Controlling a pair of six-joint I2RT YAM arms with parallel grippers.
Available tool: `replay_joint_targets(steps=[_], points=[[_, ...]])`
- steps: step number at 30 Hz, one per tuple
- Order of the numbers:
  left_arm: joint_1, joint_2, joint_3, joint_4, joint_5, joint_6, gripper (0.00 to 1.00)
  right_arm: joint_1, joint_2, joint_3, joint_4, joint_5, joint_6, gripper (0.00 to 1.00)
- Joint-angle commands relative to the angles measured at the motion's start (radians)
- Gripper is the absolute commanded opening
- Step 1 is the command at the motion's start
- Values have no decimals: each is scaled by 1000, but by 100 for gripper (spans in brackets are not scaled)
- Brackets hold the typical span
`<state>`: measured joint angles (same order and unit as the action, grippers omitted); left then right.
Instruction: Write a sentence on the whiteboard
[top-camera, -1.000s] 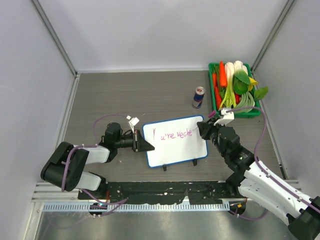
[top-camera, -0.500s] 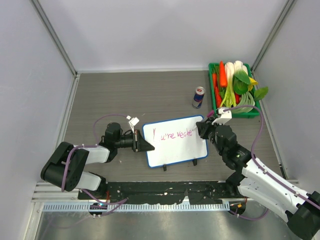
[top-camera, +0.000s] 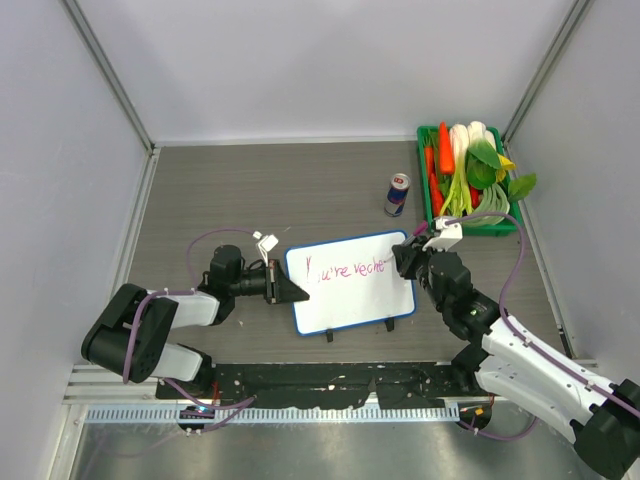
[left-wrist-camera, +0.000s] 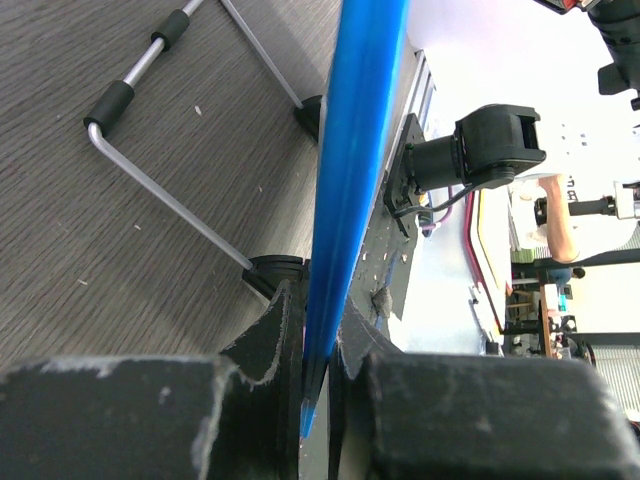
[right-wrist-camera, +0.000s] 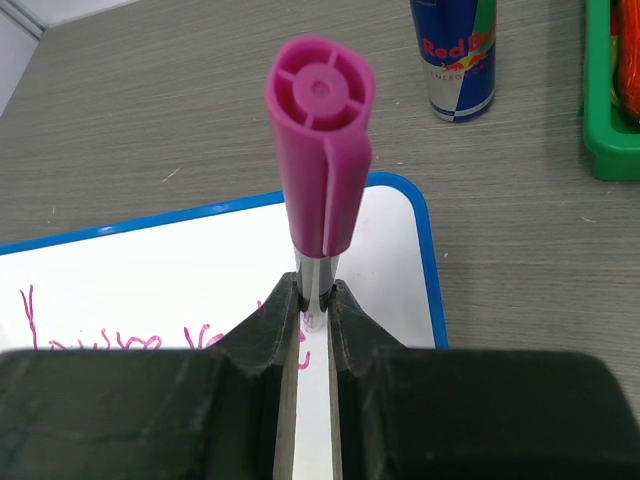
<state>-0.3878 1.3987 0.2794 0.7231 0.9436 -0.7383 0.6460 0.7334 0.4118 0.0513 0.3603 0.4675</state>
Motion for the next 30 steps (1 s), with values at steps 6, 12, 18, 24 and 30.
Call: replay_joint_targets(steps=[6, 12, 18, 24, 30], points=[[1, 14, -3, -80, -83, 7, 0, -2, -8, -18, 18, 52, -1, 1], [0, 13, -3, -80, -83, 7, 0, -2, -8, -18, -7, 39, -3, 1], [0, 14, -5, -79, -85, 7, 0, -2, -17, -30, -22, 22, 6, 1], [1, 14, -5, -77, -85, 7, 0, -3, -42, -38, -44, 6, 11, 1], [1, 13, -5, -77, -83, 7, 0, -2, -48, -44, -45, -20, 19, 1]])
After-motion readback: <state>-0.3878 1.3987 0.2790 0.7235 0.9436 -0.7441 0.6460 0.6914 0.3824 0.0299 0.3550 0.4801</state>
